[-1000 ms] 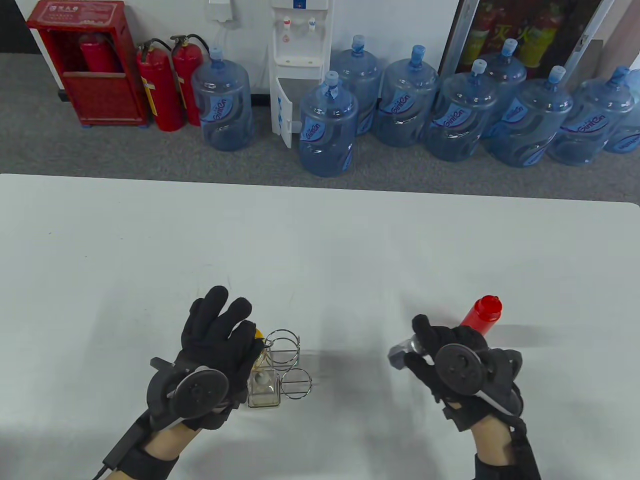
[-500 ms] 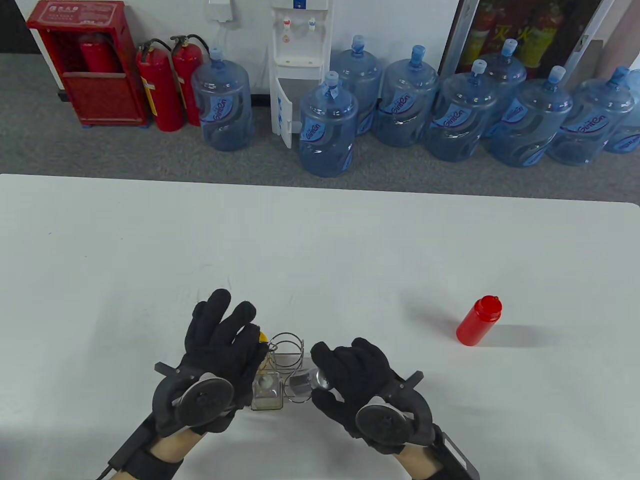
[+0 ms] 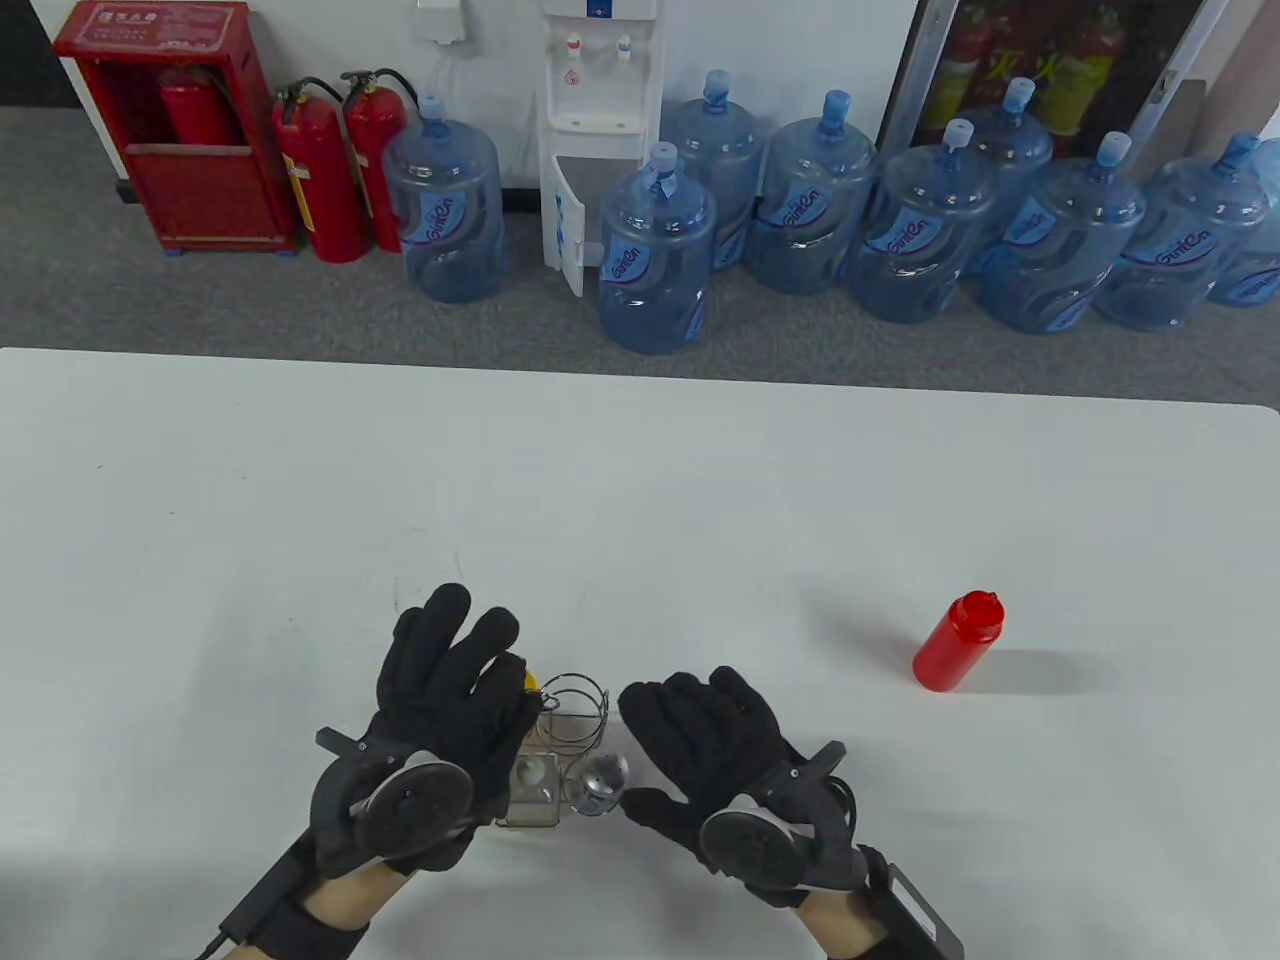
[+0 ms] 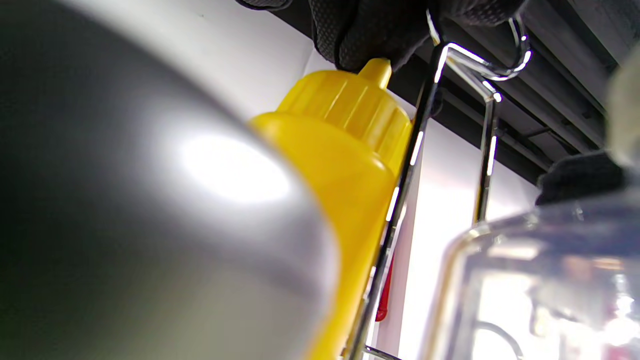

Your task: Hold seasoning rack and insert seasoning bottles through ring holders

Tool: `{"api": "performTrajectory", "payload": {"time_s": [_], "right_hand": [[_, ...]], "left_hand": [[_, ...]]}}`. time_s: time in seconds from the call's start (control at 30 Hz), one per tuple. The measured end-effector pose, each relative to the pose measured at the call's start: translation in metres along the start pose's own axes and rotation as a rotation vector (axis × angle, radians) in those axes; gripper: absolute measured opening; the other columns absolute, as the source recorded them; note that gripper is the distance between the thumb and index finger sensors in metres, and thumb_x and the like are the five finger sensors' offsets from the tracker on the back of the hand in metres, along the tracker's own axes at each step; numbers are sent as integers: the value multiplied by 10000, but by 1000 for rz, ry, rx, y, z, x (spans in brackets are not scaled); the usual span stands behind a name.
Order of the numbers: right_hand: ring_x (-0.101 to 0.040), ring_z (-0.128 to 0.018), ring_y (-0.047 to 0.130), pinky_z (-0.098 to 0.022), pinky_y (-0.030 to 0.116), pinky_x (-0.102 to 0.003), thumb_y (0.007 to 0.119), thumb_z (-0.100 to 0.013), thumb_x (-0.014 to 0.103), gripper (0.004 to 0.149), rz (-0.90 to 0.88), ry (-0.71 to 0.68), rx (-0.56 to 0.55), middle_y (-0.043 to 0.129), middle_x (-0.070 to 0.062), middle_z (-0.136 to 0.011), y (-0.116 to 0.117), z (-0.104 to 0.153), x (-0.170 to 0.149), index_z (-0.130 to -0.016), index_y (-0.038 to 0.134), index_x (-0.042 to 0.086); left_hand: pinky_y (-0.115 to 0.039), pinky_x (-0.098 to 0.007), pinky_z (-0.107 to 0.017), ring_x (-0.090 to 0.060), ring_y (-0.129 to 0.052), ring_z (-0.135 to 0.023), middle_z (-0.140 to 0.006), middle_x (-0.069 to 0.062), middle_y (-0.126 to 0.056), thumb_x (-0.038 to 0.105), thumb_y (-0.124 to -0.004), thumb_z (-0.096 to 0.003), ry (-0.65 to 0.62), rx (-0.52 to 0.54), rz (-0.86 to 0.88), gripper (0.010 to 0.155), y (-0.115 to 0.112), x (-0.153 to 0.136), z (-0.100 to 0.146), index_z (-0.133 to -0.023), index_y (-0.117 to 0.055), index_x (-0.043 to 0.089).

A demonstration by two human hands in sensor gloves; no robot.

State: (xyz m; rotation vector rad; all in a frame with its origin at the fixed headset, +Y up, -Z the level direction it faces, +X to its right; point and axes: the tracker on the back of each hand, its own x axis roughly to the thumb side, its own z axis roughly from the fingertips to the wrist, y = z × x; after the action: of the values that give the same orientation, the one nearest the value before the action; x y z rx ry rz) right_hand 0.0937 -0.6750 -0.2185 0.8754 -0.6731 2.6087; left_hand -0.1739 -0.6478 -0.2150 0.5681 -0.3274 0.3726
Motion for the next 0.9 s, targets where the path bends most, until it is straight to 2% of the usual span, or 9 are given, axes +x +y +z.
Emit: {"api": "performTrajectory", "payload": {"time_s": [0.07, 0.27, 0.4, 0.6, 0.77, 0.9], "right_hand": [[-259, -1002, 640, -781, 420, -547, 782, -330, 635, 854, 43, 44, -50, 599, 49, -1079, -13, 0, -16, -1072, 501, 320], [-276, -1063, 490, -794, 308, -569, 800, -340, 613, 873, 177, 329, -265, 473, 47, -1125, -61, 11, -103, -1082, 433, 337], [-298, -1079, 401, -791, 247, -577, 821, -344, 598, 932, 130, 550, -324, 375, 29, -1141, -73, 28, -155, -1094, 343, 320], [-329, -1073, 384, -781, 233, -583, 811, -344, 606, 976, -26, 834, -281, 340, -14, -1141, -61, 47, -207, -1097, 286, 273], [-333, -1062, 434, -780, 255, -585, 808, -341, 609, 977, -63, 931, -251, 387, -24, -1133, -49, 57, -225, -1095, 299, 254], [-331, -1024, 548, -775, 300, -585, 810, -340, 608, 932, -122, 973, -213, 504, -19, -1102, -43, 61, -236, -1090, 383, 255]], "left_hand": [[-335, -553, -822, -274, -360, -1145, -1045, 163, -552, 538, -639, -448, 1, 0, 1, 435, 0, -1, 0, -777, -737, 271], [-335, -551, -824, -271, -361, -1147, -1045, 164, -552, 539, -636, -449, 8, -3, 8, 435, 0, -3, -1, -777, -737, 271], [-335, -551, -824, -271, -359, -1147, -1046, 163, -550, 538, -637, -450, 7, -3, 6, 435, 1, -4, -1, -778, -736, 270], [-335, -550, -825, -268, -358, -1148, -1046, 168, -549, 539, -636, -449, 2, 0, 3, 436, 1, -4, -1, -778, -736, 271], [-334, -551, -824, -269, -358, -1147, -1046, 166, -548, 539, -636, -449, -1, 2, 4, 435, 1, -4, -1, -777, -737, 272], [-333, -551, -825, -269, -356, -1148, -1047, 165, -546, 539, -636, -449, -4, 5, 2, 435, 1, -4, 0, -778, -736, 272]]}}
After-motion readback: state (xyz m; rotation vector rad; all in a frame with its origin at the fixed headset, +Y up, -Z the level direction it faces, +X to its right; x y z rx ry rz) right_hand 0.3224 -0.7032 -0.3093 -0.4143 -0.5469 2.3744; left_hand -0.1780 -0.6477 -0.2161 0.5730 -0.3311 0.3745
